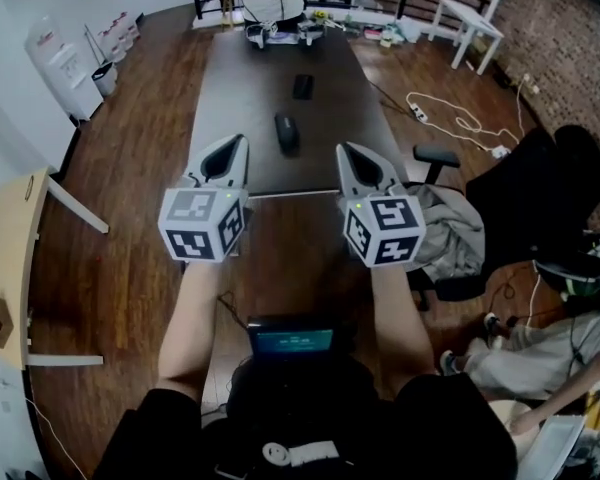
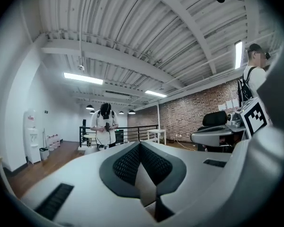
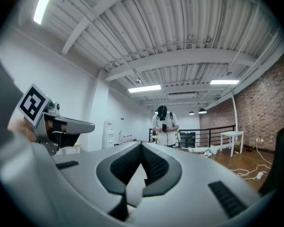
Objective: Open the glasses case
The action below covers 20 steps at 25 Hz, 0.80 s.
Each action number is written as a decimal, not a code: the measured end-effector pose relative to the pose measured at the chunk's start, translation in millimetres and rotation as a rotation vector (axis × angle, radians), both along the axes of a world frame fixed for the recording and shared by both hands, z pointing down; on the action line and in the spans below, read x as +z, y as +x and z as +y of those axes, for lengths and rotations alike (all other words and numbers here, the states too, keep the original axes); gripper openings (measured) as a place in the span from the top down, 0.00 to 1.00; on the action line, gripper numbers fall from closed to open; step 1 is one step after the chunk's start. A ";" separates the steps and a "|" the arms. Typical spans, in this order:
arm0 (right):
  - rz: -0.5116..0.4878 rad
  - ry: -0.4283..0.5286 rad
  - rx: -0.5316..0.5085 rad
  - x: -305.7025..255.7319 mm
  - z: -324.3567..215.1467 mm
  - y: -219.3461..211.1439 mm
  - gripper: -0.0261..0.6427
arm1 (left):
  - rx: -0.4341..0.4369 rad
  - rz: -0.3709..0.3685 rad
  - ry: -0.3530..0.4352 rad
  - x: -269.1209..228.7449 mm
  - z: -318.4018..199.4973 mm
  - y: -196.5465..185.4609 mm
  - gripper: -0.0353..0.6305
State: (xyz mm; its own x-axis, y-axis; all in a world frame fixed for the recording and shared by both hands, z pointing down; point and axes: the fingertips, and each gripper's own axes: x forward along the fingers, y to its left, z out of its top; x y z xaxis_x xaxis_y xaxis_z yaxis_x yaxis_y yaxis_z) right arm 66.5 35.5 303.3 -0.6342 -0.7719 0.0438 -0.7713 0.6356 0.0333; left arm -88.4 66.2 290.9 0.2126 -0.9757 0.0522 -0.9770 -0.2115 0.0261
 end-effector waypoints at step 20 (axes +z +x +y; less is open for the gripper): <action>-0.014 0.074 -0.024 -12.7 -60.9 -0.4 0.94 | -0.041 -0.080 0.099 -27.1 -51.1 7.7 0.95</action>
